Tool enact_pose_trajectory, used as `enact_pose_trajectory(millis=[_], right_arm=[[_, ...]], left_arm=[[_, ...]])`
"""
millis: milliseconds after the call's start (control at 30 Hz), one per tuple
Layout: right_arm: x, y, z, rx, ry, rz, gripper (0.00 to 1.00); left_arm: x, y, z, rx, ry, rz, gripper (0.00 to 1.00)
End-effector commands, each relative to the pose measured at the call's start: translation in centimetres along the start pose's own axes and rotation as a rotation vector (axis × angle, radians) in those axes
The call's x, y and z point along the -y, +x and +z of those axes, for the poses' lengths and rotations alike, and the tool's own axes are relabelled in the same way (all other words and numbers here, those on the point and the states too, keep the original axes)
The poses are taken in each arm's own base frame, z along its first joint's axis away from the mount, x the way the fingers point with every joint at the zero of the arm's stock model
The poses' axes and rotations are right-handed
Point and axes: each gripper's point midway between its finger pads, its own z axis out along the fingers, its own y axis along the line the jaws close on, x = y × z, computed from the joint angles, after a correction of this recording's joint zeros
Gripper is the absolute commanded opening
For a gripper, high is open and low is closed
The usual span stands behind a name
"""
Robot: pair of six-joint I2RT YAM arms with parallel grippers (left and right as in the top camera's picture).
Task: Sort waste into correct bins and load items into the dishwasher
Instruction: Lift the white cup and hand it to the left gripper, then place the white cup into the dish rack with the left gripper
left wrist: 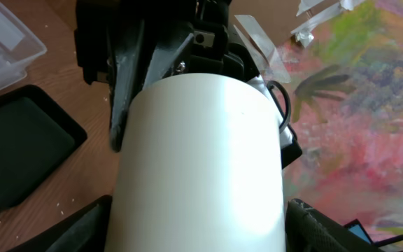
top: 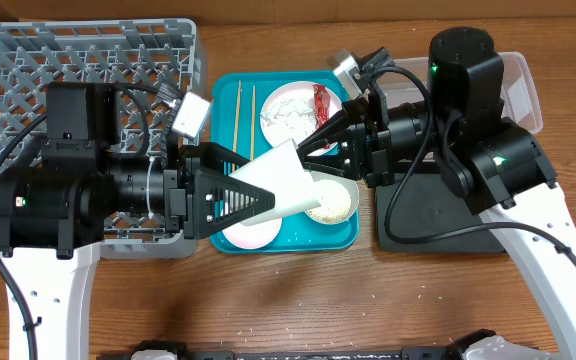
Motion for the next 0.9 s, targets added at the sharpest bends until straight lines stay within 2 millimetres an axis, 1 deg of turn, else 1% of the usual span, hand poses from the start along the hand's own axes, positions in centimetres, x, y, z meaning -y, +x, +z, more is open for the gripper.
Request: enact_pose_trajectory(millis=[0, 100, 167, 267, 300, 333, 367, 400, 433, 467, 533, 567, 633, 667, 767, 833, 867], right_arm=[[-0.6, -0.9, -0.1, 0.019, 0.029, -0.028, 0.04], [-0.6, -0.9, -0.1, 0.020, 0.030, -0.029, 0.04], [-0.4, -1.0, -0.2, 0.025, 0.043, -0.029, 0.04], [-0.1, -1.1, -0.2, 0.031, 0.060, -0.029, 0.09], [-0.1, -1.1, -0.2, 0.032, 0.063, -0.029, 0.11], [0.0, -1.1, -0.2, 0.033, 0.065, -0.029, 0.16], [0.1, -1.2, -0.3, 0.035, 0.068, -0.028, 0.25], [0.2, -1.2, -0.5, 0.038, 0.073, -0.028, 0.43], [0.3, -1.3, -0.6, 0.041, 0.078, -0.025, 0.57], [0.4, -1.3, -0.8, 0.044, 0.086, -0.018, 0.67], [1.3, -1.2, -1.4, 0.058, 0.132, 0.018, 0.79], [2.1, -1.2, -1.9, 0.067, 0.169, 0.044, 0.82], [3.7, -0.9, -3.1, 0.088, 0.259, 0.110, 0.85], [4.6, -0.5, -3.7, 0.095, 0.304, 0.148, 0.86], [6.7, 1.1, -5.3, 0.095, 0.419, 0.277, 0.87], [7.8, 2.9, -5.9, 0.069, 0.501, 0.352, 0.88], [8.6, 4.0, -6.3, 0.051, 0.563, 0.408, 0.88]], left_arm=[[0.1, 0.1, 0.2, -0.009, -0.005, 0.036, 0.75], [0.1, 0.1, 0.2, -0.009, -0.006, 0.035, 0.72], [0.0, 0.1, 0.2, -0.009, -0.010, 0.035, 0.66], [-0.8, 0.1, 0.2, -0.013, -0.060, 0.026, 0.57], [-1.4, 0.1, 0.1, -0.014, -0.090, 0.011, 0.57], [-1.9, 0.2, 0.1, -0.015, -0.121, -0.004, 0.57], [-2.5, 0.2, 0.0, -0.016, -0.156, -0.011, 0.56], [-3.0, 0.2, -0.1, -0.017, -0.190, -0.023, 0.56], [-3.6, 0.2, -0.3, -0.015, -0.224, -0.038, 0.56], [-4.2, 0.2, -0.5, -0.012, -0.260, -0.048, 0.56], [-5.7, 0.1, -1.2, 0.003, -0.347, -0.086, 0.59], [-6.5, 0.1, -1.8, 0.014, -0.396, -0.104, 0.61], [-8.4, 0.1, -3.5, 0.041, -0.514, -0.140, 0.62], [-9.5, 0.2, -4.7, 0.057, -0.592, -0.163, 0.62], [-13.6, 1.2, -10.3, 0.115, -0.919, -0.284, 0.63], [-15.5, 2.4, -14.7, 0.151, -1.158, -0.370, 0.64], [-16.3, 3.1, -17.3, 0.177, -1.296, -0.423, 0.65]])
